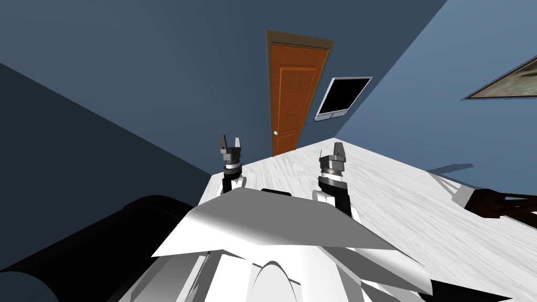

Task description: Pull the door open

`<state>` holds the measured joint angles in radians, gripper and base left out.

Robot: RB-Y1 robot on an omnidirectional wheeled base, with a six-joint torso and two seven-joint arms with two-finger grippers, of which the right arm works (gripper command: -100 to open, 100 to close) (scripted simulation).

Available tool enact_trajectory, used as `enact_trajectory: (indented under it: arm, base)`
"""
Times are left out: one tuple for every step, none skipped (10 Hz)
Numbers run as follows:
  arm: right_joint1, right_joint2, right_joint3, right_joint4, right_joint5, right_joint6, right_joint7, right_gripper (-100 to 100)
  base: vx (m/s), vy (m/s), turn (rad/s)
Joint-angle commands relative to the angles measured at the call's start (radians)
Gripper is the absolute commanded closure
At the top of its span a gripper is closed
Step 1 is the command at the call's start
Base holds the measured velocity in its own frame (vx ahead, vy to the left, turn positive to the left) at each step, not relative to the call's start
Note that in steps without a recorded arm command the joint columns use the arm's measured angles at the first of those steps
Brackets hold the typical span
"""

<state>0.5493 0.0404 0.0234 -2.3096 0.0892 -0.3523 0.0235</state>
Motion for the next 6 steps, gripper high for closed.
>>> enact_trajectory:
  arm:
    - [-0.009,-0.014,-0.006,0.029,0.010,-0.011,0.019,-100]
    - [-0.015,-0.021,-0.010,0.046,0.016,-0.018,0.032,-100]
    - [-0.021,-0.028,-0.014,0.064,0.022,-0.025,0.044,-100]
    - [-0.027,-0.035,-0.019,0.084,0.029,-0.033,0.057,-100]
    - [-0.031,-0.039,-0.021,0.097,0.034,-0.038,0.066,-100]
    - [-0.039,-0.048,-0.027,0.122,0.043,-0.048,0.083,-100]
  base:
    - [0.069,0.006,0.051]
    - [0.122,-0.003,0.055]
    - [0.126,0.016,0.040]
    - [0.126,0.033,0.035]
    - [0.118,0.025,0.034]
    - [0.109,0.004,0.053]
